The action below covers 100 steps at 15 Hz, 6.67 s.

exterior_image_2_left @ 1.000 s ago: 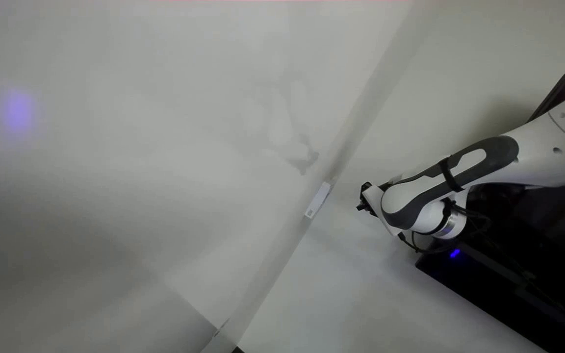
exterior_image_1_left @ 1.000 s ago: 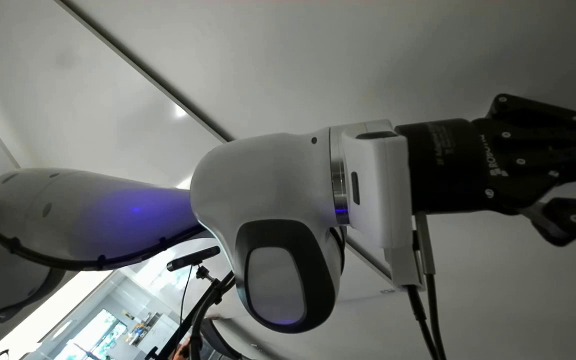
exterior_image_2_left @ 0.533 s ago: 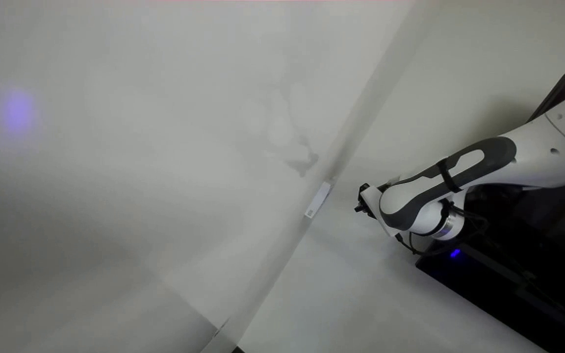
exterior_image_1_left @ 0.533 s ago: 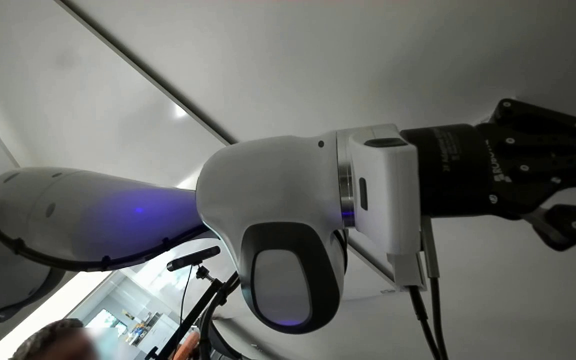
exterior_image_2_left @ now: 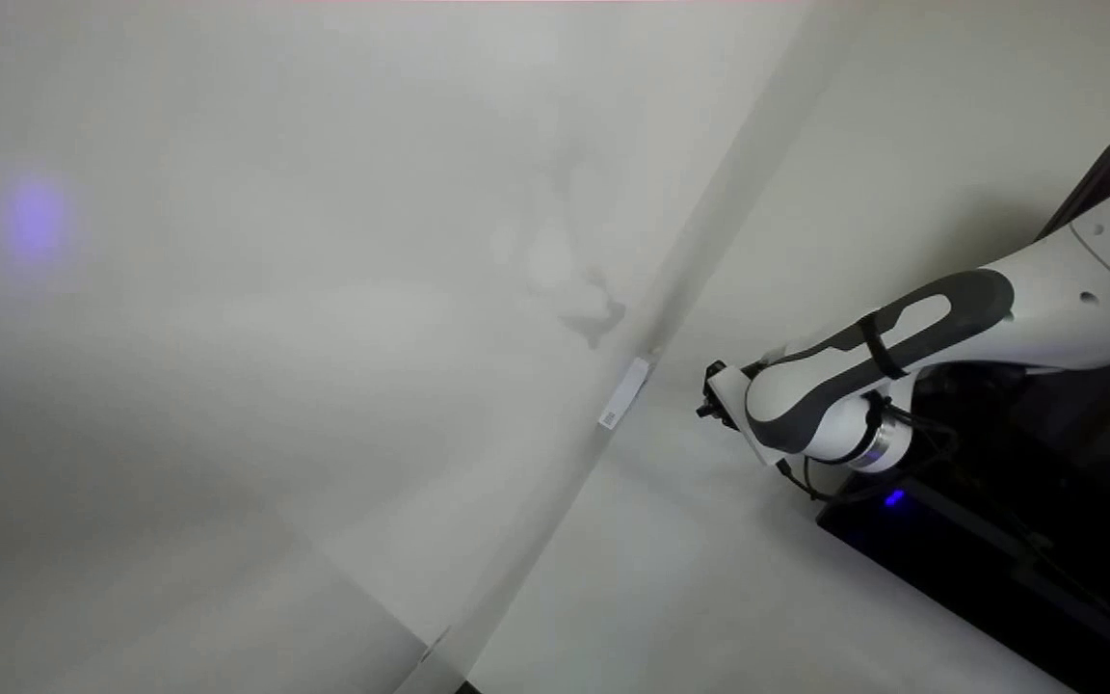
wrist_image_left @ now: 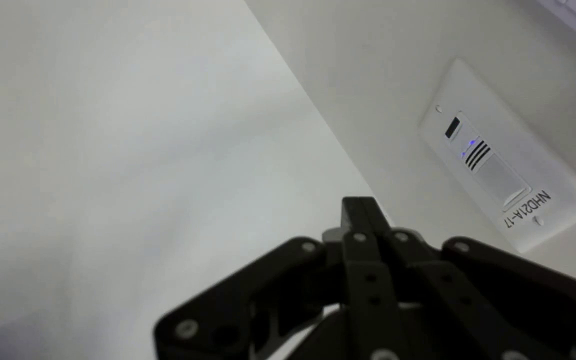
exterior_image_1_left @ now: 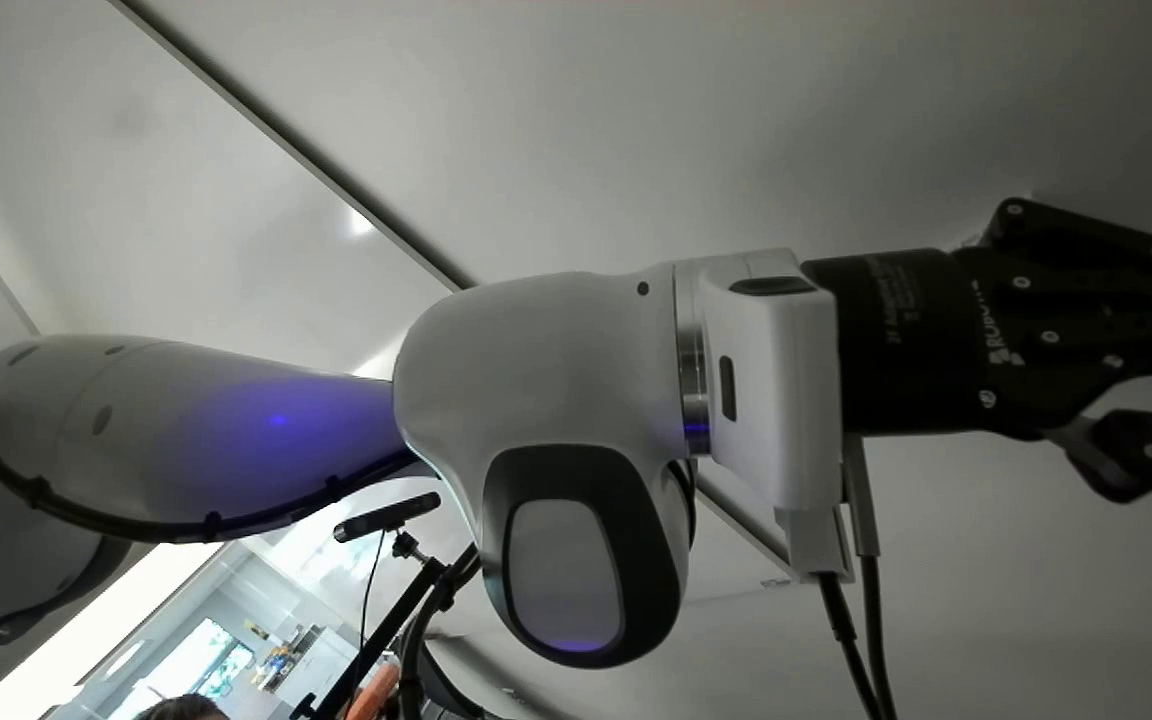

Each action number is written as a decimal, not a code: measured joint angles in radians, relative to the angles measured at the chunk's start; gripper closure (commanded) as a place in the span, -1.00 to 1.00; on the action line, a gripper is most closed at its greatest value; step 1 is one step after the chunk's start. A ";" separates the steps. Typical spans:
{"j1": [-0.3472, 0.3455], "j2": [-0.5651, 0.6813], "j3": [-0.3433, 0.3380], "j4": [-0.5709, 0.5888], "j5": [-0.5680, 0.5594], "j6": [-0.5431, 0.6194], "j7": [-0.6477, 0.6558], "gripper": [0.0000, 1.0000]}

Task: Turn off the light switch

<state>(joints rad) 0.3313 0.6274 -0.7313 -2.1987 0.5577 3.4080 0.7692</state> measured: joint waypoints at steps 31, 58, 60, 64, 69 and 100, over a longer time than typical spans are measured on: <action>-0.566 0.209 0.540 0.479 0.007 0.031 0.023 1.00; -0.489 0.162 0.368 0.513 0.051 -0.305 0.045 1.00; -0.477 0.155 0.366 0.513 0.044 -0.348 0.045 1.00; -0.480 0.138 0.382 0.513 0.035 -0.371 0.046 1.00; -0.508 0.114 0.429 0.513 0.036 -0.370 0.046 1.00; -0.593 0.101 0.514 0.509 0.041 -0.364 0.046 1.00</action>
<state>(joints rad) -0.2615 0.7285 -0.2170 -1.6897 0.5991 3.0436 0.8148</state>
